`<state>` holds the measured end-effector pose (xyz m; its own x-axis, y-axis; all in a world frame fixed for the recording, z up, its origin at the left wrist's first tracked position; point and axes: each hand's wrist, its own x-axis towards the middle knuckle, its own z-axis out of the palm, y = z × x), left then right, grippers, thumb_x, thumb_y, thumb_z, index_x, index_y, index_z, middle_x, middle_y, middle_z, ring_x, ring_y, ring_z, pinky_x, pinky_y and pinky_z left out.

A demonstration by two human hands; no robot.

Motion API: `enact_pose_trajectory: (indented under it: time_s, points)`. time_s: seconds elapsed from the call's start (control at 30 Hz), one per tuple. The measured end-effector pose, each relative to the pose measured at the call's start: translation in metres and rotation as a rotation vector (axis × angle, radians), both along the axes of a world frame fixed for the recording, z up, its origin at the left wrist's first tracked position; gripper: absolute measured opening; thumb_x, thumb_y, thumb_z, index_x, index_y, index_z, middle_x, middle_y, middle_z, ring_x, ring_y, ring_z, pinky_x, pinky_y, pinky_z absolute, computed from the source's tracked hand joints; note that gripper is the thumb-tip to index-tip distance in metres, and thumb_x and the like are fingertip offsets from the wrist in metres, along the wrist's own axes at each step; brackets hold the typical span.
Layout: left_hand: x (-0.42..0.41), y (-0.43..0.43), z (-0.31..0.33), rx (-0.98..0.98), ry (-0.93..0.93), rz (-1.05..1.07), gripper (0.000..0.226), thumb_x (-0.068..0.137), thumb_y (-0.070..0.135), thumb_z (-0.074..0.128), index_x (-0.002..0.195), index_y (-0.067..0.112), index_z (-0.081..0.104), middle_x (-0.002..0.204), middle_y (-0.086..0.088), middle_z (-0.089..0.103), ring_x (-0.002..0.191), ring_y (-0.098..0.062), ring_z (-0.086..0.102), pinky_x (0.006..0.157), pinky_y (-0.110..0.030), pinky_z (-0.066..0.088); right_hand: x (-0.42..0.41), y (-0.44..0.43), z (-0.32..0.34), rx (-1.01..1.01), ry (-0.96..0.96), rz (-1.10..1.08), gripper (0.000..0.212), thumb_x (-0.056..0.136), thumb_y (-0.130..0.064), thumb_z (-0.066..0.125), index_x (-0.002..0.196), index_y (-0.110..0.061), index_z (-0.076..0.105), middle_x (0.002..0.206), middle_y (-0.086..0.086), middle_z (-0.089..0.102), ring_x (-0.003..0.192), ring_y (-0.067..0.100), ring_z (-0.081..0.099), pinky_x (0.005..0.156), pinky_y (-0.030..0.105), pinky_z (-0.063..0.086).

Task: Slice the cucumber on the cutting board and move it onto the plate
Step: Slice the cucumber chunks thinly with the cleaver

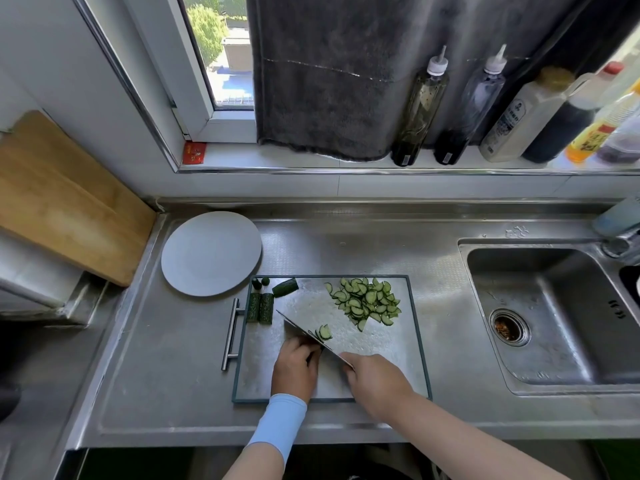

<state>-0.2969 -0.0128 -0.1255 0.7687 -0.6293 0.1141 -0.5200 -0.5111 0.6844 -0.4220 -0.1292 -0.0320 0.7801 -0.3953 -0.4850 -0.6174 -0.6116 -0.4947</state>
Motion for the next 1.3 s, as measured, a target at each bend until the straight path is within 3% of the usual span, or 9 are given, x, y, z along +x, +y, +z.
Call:
enact_pose_trajectory:
  time_s: [0.3, 0.47, 0.67, 0.83, 1.07, 1.3]
  points:
    - [0.0, 0.001, 0.007, 0.062, 0.023, 0.023, 0.015, 0.072, 0.006, 0.081, 0.08, 0.017, 0.075, 0.084, -0.003, 0.068, 0.079, -0.023, 0.064, 0.073, -0.02, 0.045, -0.021, -0.002, 0.01, -0.037, -0.005, 0.01, 0.028, 0.102, -0.027, 0.037, 0.119, -0.028, 0.059, 0.093, 0.001, 0.07, 0.084, 0.026, 0.059, 0.074, 0.036, 0.051]
    - [-0.001, 0.001, 0.014, 0.054, 0.019, 0.021, 0.018, 0.07, 0.002, 0.081, 0.079, 0.016, 0.075, 0.082, -0.001, 0.067, 0.075, -0.021, 0.062, 0.074, -0.008, 0.033, -0.033, -0.006, 0.014, -0.042, 0.0, 0.035, 0.02, 0.103, -0.028, 0.036, 0.104, -0.028, 0.056, 0.073, -0.006, 0.056, 0.073, 0.024, 0.054, 0.06, 0.033, 0.04]
    - [-0.001, 0.001, 0.012, 0.054, 0.041, 0.036, 0.016, 0.071, 0.005, 0.081, 0.081, 0.017, 0.075, 0.083, 0.0, 0.068, 0.076, -0.02, 0.063, 0.074, -0.008, 0.034, -0.026, -0.005, 0.013, -0.005, 0.013, 0.002, 0.022, 0.102, -0.023, 0.037, 0.099, -0.026, 0.059, 0.073, -0.005, 0.057, 0.067, 0.018, 0.049, 0.063, 0.033, 0.043]
    - [-0.001, 0.001, 0.01, 0.047, 0.018, 0.014, 0.018, 0.067, 0.001, 0.082, 0.078, 0.014, 0.074, 0.08, 0.0, 0.067, 0.076, -0.02, 0.063, 0.073, -0.011, 0.036, -0.007, -0.001, 0.006, 0.015, 0.01, -0.008, 0.024, 0.099, -0.016, 0.038, 0.095, -0.027, 0.059, 0.065, -0.009, 0.047, 0.068, 0.019, 0.045, 0.051, 0.021, 0.029]
    - [-0.001, 0.004, 0.006, 0.032, 0.004, -0.004, 0.019, 0.07, 0.002, 0.08, 0.082, 0.015, 0.075, 0.084, 0.0, 0.067, 0.08, -0.019, 0.062, 0.075, -0.013, 0.041, 0.005, 0.002, 0.001, 0.015, 0.013, -0.028, 0.031, 0.096, -0.018, 0.039, 0.111, -0.029, 0.064, 0.088, 0.005, 0.065, 0.075, 0.021, 0.047, 0.065, 0.028, 0.035]
    - [0.0, 0.001, 0.004, 0.052, 0.057, 0.025, 0.016, 0.069, 0.003, 0.081, 0.079, 0.014, 0.074, 0.079, -0.002, 0.066, 0.076, -0.023, 0.063, 0.07, -0.014, 0.039, 0.001, 0.005, 0.001, -0.025, -0.011, -0.008, 0.025, 0.099, -0.023, 0.038, 0.105, -0.028, 0.062, 0.079, -0.004, 0.058, 0.073, 0.022, 0.05, 0.064, 0.031, 0.038]
